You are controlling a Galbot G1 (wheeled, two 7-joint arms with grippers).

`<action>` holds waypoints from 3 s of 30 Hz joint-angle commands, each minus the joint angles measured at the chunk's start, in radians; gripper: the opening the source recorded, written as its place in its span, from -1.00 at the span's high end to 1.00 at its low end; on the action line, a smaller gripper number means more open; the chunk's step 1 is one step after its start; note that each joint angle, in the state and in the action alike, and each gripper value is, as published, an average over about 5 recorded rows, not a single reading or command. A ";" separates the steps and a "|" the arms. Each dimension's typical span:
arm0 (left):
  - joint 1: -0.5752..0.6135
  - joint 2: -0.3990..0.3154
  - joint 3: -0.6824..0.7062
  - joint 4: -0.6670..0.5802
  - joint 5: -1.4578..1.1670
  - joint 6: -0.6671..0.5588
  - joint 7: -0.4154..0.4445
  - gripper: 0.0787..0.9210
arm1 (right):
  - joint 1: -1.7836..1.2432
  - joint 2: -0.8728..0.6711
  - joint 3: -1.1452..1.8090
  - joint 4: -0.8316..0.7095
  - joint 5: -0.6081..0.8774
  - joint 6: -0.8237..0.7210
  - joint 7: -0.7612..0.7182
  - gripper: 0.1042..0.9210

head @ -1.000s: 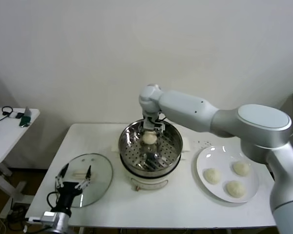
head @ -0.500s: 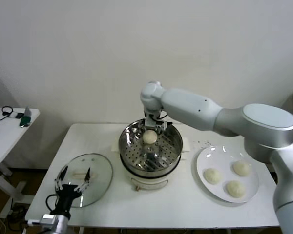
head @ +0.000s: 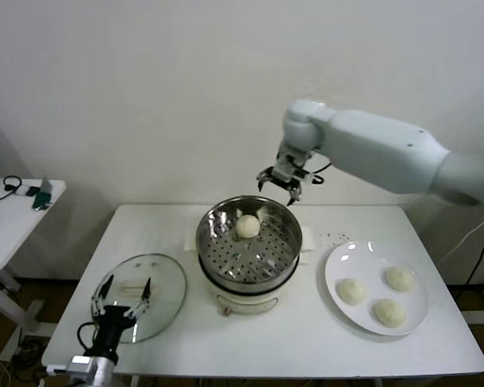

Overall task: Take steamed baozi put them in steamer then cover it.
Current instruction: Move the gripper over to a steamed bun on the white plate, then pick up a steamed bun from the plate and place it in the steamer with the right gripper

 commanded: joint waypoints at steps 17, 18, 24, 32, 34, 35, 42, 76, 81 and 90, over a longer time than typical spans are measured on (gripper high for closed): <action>0.025 0.006 -0.011 -0.046 -0.002 0.013 -0.007 -0.77 | -0.448 -0.469 0.102 0.130 0.097 -0.409 0.008 -0.76; 0.025 0.004 -0.010 -0.047 0.000 0.014 -0.008 -0.77 | -0.477 -0.462 0.118 0.120 0.081 -0.408 0.007 -0.76; 0.027 -0.006 -0.004 -0.050 0.022 0.018 -0.009 -0.77 | -0.577 -0.410 0.206 0.057 0.048 -0.407 0.024 -0.76; 0.033 -0.024 0.002 -0.048 0.035 0.017 -0.010 -0.77 | -0.616 -0.350 0.249 -0.001 0.036 -0.400 0.042 -0.76; 0.035 -0.027 0.003 -0.046 0.038 0.015 -0.010 -0.77 | -0.619 -0.335 0.254 -0.012 0.036 -0.398 0.045 -0.76; 0.035 -0.028 0.003 -0.046 0.038 0.015 -0.010 -0.77 | -0.618 -0.327 0.255 -0.018 0.037 -0.398 0.046 -0.76; 0.035 -0.032 0.003 -0.043 0.047 0.015 -0.010 -0.77 | -0.608 -0.299 0.249 -0.038 0.041 -0.396 0.040 -0.76; 0.018 -0.048 0.003 -0.048 0.043 0.022 -0.009 -0.77 | 0.026 -0.304 -0.163 -0.028 0.471 -0.404 0.026 -0.43; 0.014 -0.055 0.016 -0.042 0.045 0.022 -0.007 -0.77 | 0.231 -0.187 -0.301 -0.058 0.612 -0.403 0.000 -0.45; -0.003 -0.073 0.027 -0.054 0.041 0.035 -0.007 -0.77 | 0.316 0.043 -0.297 -0.067 0.774 -0.448 0.013 -0.45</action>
